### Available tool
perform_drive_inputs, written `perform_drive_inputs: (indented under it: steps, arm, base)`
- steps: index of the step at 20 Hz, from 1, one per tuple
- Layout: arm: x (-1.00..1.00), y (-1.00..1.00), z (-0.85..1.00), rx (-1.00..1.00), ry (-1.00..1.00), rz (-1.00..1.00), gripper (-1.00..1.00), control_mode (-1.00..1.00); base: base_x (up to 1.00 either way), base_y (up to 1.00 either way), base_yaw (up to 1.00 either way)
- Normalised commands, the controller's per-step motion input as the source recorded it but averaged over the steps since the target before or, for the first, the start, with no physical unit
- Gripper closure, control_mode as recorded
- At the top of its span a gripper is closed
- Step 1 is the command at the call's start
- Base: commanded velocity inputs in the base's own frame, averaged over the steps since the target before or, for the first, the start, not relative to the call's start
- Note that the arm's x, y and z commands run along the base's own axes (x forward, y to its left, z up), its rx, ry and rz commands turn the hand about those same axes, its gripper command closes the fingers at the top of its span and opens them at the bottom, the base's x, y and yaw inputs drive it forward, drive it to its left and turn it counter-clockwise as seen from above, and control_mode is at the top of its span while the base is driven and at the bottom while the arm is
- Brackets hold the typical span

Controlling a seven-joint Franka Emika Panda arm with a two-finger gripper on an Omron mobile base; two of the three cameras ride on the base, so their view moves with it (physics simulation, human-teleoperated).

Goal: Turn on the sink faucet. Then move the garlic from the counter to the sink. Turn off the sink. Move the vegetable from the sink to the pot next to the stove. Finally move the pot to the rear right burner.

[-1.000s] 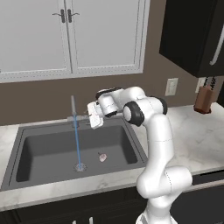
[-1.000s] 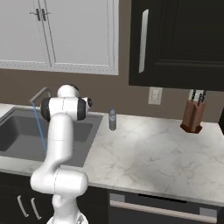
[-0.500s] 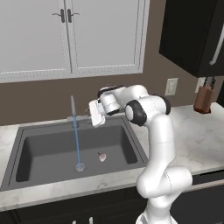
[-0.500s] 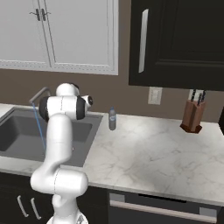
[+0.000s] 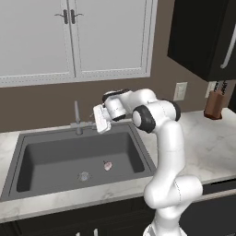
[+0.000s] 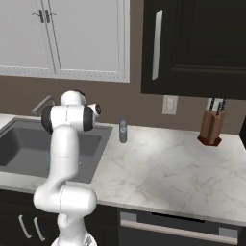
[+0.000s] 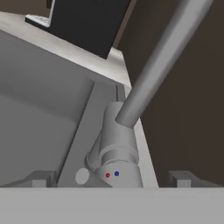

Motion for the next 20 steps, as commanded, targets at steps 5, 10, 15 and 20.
perform_drive_inputs:
  steps: [5,10,15,20]
  arm:
    - [0.0,0.47,0.0,-0.03,0.0,0.0,-1.0,-1.0]
    - [0.0,0.31,0.01,-0.01,0.0,0.0,-1.0,-1.0]
    - [-0.14,-0.18,0.08,0.0,-0.04,0.01,-1.0,-1.0]
    - [-0.31,-0.41,0.0,0.0,-0.08,0.01,-1.0,-1.0]
  base:
    - [0.0,0.0,0.0]
    - [0.0,0.0,0.0]
    - [0.0,0.0,0.0]
    - [0.0,0.0,0.0]
